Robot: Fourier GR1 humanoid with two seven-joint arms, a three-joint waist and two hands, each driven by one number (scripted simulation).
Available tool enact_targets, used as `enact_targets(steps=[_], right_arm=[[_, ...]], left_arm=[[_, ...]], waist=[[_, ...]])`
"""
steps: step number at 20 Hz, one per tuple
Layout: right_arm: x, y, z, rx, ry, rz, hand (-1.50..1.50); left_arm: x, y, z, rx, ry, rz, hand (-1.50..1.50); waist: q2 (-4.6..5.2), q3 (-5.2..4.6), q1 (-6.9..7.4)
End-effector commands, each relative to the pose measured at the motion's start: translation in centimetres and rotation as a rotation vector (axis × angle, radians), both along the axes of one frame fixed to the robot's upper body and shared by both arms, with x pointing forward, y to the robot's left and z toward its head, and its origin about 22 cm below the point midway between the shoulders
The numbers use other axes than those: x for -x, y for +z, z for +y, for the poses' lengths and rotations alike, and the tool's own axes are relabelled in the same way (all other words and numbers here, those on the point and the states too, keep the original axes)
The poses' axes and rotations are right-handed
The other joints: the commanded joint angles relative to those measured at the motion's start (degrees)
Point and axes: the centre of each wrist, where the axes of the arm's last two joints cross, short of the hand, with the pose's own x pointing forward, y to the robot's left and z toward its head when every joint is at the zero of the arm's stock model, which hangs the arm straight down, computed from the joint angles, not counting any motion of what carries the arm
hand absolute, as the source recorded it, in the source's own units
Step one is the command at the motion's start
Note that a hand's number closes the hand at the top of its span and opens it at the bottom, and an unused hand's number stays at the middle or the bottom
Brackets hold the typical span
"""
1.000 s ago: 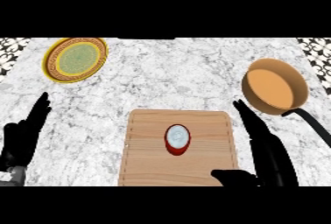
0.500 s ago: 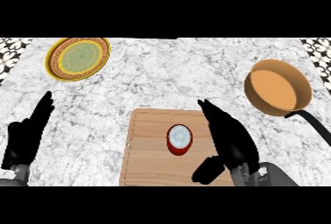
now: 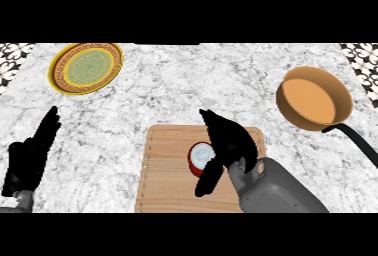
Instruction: Pick the can from the cutting board and place it in the pot
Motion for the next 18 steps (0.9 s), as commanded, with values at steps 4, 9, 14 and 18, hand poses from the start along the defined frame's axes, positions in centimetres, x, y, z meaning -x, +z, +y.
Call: enact_targets(steps=[4,9,14,18], right_arm=[[-1.3,-1.3,2.7,0.212,-0.058,0.134,-1.5],[-1.8,-1.5,3.1,0.23,-0.039,0.153,-1.5],[-3.5,-3.8,3.3,0.249,-0.056,0.213,-1.5],[-3.7,-4.2,4.4,0.276,-0.073,0.198,-1.5]], left_arm=[[-0.6,0.4,1.3,0.01,0.005,-0.002,0.0],[0.3,0.3,0.5,0.006,0.014,-0.01,0.0],[0.5,-0.3,0.9,0.006,0.018,0.012,0.0],[-0.2,-0.3,-2.3,-0.006,0.009,-0.006,0.0]], waist=[[0.01,0.02,-0.55],[-0.13,0.06,-0.59],[0.02,0.06,-0.55],[0.0,0.09,-0.55]])
